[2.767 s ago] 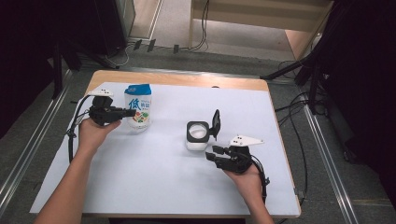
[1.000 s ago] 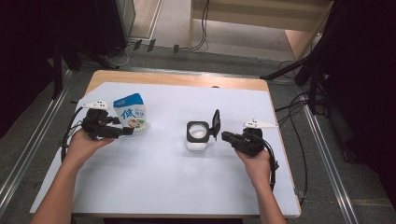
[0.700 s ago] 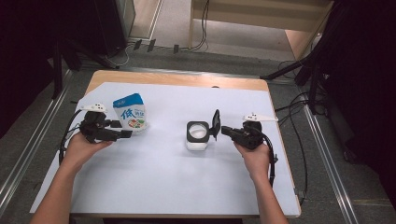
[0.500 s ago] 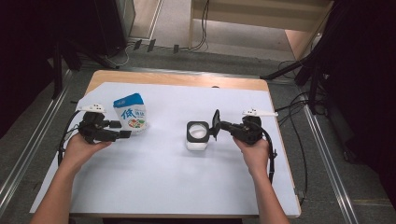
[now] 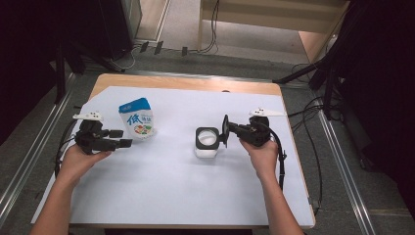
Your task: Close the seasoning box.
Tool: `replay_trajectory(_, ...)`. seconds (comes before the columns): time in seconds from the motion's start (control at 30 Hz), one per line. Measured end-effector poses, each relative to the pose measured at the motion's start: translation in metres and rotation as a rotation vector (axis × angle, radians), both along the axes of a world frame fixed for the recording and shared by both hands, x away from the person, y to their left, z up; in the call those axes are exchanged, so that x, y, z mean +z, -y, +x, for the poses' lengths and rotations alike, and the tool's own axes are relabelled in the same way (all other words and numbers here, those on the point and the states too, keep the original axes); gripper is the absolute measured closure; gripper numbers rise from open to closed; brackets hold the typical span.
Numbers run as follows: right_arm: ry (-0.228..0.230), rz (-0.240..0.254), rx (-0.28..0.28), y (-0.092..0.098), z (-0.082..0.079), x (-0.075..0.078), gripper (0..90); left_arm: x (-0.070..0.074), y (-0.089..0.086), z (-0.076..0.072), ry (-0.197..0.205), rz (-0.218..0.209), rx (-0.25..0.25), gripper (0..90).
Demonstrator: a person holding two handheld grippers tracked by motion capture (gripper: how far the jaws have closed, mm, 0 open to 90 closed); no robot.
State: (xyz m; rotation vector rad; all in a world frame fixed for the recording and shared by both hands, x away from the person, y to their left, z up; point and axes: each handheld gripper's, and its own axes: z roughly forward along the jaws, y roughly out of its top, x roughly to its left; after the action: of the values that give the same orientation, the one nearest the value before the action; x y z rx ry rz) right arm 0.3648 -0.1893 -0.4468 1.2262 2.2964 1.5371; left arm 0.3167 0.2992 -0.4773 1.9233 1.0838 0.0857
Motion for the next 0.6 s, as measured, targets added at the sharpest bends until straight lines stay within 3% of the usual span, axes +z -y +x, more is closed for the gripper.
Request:
replay_trajectory(0.43, 0.008, 0.01, 0.012, -0.0066, 0.0027, -0.0002, 90.0, -0.0034, 0.0009, -0.0041, 0.011, 0.014, -0.012, 31.6)
replay_trajectory(0.6, 0.01, 0.009, 0.019, -0.0099, 0.0043, 0.0, 90.0, -0.0045, 0.0017, -0.0062, -0.003, 0.02, -0.012, 31.7)
